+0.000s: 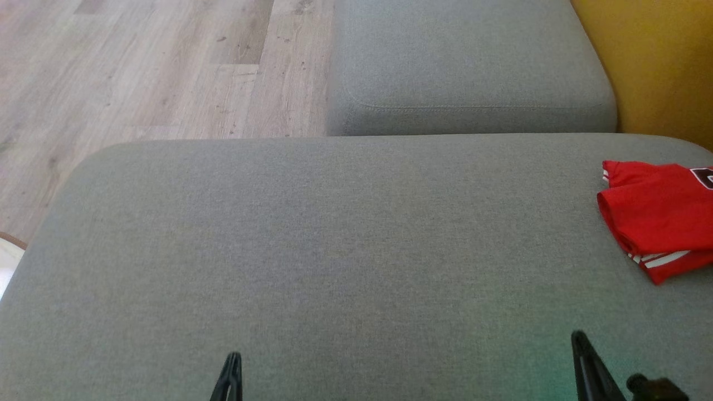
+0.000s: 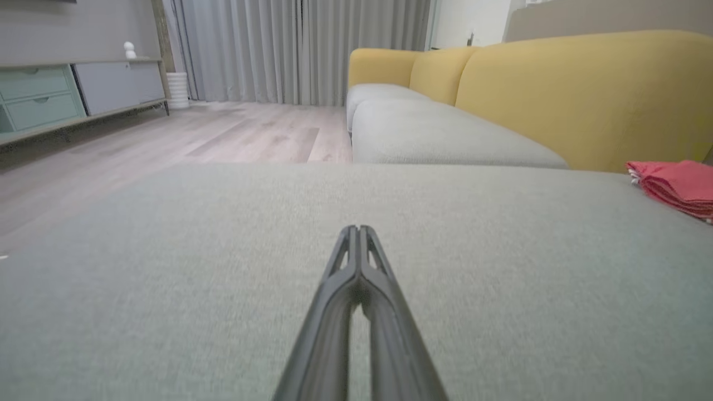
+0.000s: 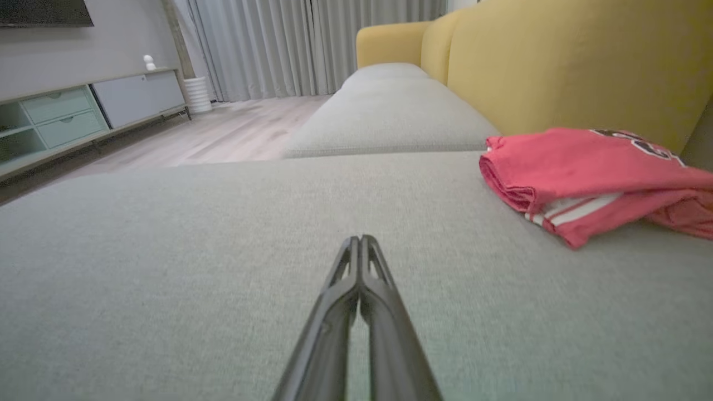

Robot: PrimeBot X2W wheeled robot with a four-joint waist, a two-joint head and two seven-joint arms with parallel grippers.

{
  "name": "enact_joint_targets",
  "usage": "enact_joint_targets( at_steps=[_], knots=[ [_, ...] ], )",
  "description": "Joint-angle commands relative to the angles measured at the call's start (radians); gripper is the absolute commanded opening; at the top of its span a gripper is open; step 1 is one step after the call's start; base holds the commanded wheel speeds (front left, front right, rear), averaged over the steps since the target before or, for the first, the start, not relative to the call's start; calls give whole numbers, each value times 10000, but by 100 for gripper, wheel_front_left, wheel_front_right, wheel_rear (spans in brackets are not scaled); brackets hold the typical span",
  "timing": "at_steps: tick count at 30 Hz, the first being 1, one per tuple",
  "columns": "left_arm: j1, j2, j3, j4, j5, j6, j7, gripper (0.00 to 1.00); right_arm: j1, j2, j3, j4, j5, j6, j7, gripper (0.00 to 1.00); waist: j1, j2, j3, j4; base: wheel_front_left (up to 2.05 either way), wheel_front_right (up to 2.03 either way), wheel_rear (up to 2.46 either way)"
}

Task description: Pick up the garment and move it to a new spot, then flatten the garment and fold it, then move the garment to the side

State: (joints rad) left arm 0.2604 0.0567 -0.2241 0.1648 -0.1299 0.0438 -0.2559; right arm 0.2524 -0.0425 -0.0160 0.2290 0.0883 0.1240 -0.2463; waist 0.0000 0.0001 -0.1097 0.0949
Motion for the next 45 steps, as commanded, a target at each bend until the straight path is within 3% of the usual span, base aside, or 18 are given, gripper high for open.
enact_joint_targets(
  at_steps=[1,45],
  knots=[
    [-128,12,37,-219,-305,-20,37,0,-120,-3,-22,-188,303,1,50,0,0,-1,22,-18,0,0,0],
    [-1378,228,882,162,-5668,-634,1061,0,-1339,-84,-288,-66,5593,24,1239,0,0,-1,410,-344,0,0,0]
  ],
)
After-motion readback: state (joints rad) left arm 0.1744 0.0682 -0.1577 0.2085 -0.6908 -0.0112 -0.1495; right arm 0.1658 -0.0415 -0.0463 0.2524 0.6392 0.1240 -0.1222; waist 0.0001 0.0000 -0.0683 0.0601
